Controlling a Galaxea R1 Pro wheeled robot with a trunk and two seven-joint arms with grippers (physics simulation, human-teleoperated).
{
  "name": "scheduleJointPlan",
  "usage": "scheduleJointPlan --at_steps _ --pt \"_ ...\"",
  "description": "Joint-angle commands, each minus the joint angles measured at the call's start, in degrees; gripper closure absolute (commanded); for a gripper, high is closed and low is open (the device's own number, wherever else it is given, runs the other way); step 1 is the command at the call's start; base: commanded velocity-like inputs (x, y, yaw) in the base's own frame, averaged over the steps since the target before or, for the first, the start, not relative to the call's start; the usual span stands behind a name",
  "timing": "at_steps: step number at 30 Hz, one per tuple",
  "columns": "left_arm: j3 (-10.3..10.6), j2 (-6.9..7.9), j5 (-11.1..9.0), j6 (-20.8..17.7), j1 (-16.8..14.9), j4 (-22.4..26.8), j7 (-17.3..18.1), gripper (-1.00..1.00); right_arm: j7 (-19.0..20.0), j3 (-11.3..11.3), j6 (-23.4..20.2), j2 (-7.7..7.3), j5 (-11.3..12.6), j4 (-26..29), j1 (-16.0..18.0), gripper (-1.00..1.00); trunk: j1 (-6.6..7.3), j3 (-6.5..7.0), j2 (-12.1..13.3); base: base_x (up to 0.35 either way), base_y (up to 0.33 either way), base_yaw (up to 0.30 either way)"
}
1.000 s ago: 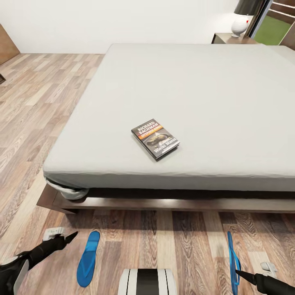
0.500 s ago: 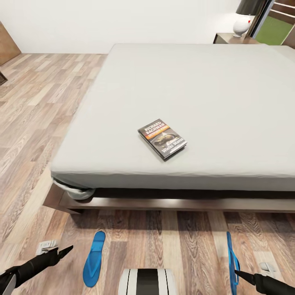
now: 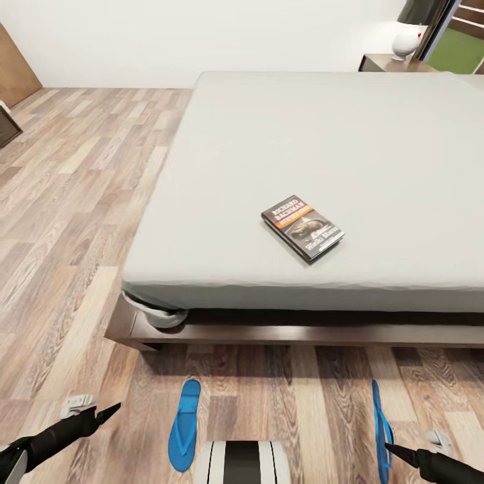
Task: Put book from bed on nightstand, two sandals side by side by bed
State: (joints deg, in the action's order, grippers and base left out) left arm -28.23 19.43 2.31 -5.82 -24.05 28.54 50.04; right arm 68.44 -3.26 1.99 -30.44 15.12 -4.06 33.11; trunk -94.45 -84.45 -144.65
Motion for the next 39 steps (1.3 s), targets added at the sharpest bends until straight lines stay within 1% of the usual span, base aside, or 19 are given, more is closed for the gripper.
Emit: scheduleJointPlan --at_steps 1,34,37,38,39 --pt "-0.42 -0.07 0.24 -0.6 -0.04 0.03 0.41 -1.0 0.19 -0.34 0.21 -0.02 -0.18 -0.24 0.11 1.0 0.01 -0.03 -0.02 0.0 0.285 0.0" --pt "-0.24 -0.18 0.24 -0.6 -0.03 0.03 0.41 -1.0 0.08 -0.34 0.22 -0.03 -0.18 -0.21 0.11 1.0 0.01 -0.03 -0.02 0.0 0.285 0.0" --pt "-0.23 -0.24 0.25 -0.6 -0.03 0.03 0.41 -1.0 -0.31 -0.43 0.4 0.0 -0.22 -0.08 0.11 1.0 0.01 -0.03 -0.02 0.0 0.285 0.0" --pt "-0.23 -0.25 0.25 -0.6 -0.03 0.03 0.41 -1.0 -0.88 -0.49 0.44 0.01 -0.24 -0.04 0.11 1.0 0.01 -0.03 -0.02 0.0 0.285 0.0" --pt "-0.23 -0.26 0.24 -0.6 -0.03 0.03 0.41 -1.0 -2.72 -0.53 0.5 0.02 -0.23 0.02 0.11 1.0 0.01 -0.03 -0.02 0.0 0.285 0.0"
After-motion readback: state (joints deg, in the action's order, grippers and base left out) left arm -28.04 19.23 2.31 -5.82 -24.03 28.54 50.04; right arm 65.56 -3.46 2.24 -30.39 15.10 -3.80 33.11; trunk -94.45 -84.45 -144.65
